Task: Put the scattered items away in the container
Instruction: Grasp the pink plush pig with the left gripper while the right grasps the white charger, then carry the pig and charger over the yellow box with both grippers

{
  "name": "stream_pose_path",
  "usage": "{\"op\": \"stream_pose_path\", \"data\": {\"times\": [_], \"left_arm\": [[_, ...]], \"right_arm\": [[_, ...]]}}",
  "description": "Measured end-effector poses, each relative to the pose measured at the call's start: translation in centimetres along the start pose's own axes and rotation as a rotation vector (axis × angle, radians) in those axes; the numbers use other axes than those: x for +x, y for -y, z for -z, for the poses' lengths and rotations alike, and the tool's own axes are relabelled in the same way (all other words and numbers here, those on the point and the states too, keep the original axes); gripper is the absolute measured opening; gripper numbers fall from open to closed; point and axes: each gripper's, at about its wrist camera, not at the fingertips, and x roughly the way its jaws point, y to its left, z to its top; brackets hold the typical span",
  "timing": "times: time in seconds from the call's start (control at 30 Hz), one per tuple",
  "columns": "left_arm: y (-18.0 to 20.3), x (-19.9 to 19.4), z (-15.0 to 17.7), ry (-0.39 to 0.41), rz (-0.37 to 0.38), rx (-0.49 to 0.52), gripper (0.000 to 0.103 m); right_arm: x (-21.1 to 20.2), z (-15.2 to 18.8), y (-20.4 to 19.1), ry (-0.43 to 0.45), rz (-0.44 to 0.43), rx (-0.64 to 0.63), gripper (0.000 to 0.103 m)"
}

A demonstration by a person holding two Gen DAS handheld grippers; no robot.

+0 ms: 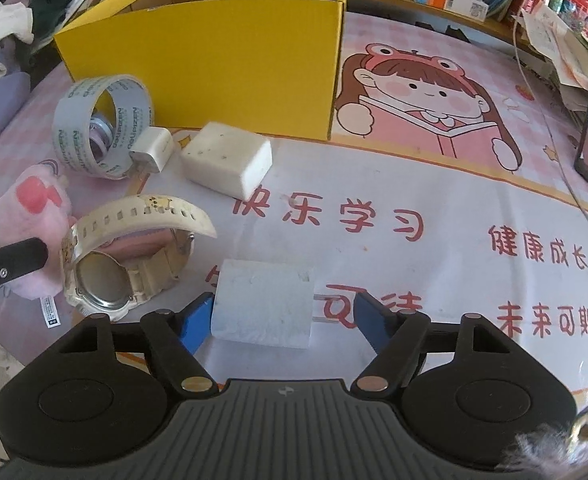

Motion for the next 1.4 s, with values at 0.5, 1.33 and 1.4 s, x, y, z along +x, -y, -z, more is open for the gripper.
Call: {"op": "stream_pose_path", "data": {"times": [0.5, 1.33, 1.4], "left_arm": [[-0.6, 1.1, -0.9, -0.049, 0.013, -0.023, 0.067], [-1.1, -6.3, -9.5, 0.277, -0.011, 0.053, 0.064], [-0.5, -6.3, -10.6, 0.299, -0.003, 0.078, 0.065]], "right_arm": [[-0.4, -1.2, 0.7, 0.018, -0.028, 0.022, 0.064], [-9.0, -8.9, 2.6, 0.392, -0.085, -0.064, 0.064], [-9.2, -9.9, 2.5, 0.422, -0.093, -0.097, 0.064]]}}
